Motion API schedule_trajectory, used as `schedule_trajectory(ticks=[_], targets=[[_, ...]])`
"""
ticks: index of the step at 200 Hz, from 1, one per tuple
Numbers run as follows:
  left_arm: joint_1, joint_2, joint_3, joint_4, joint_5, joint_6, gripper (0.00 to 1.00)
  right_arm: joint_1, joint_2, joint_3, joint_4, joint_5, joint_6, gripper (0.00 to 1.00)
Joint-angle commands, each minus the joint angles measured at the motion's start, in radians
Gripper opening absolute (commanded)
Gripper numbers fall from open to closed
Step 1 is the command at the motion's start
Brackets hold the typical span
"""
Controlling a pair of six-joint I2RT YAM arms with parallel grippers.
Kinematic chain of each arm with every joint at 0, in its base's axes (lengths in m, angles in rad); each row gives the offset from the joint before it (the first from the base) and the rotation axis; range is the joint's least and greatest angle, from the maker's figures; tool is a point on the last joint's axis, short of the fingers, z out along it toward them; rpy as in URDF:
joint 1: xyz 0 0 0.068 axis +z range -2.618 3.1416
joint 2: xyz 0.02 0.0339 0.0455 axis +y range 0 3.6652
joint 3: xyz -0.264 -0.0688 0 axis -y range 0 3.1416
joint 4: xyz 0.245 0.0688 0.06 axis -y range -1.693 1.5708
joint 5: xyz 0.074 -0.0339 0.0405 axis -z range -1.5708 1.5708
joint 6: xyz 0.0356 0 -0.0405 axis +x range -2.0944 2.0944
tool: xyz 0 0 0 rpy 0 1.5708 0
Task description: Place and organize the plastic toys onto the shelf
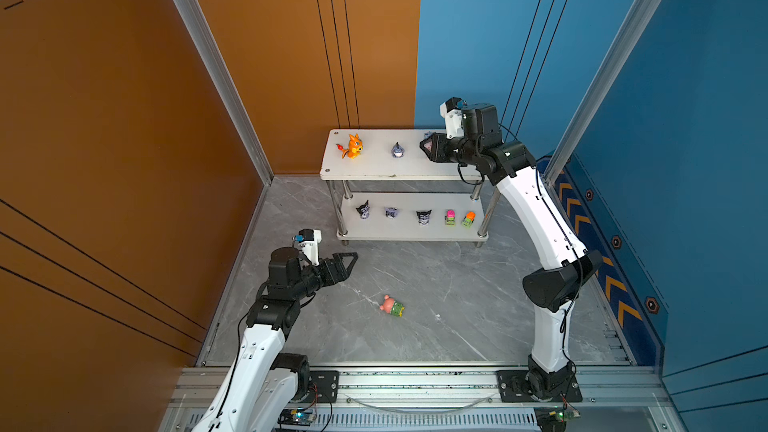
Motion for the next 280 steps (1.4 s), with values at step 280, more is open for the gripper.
schedule_trajectory(ticks=[280], targets=[[0.017, 0.005, 0.011, 0.025, 0.040, -0.003, 0.90, -0.044, -0.148, -0.374, 0.250, -0.052, -0.033, 0.37]])
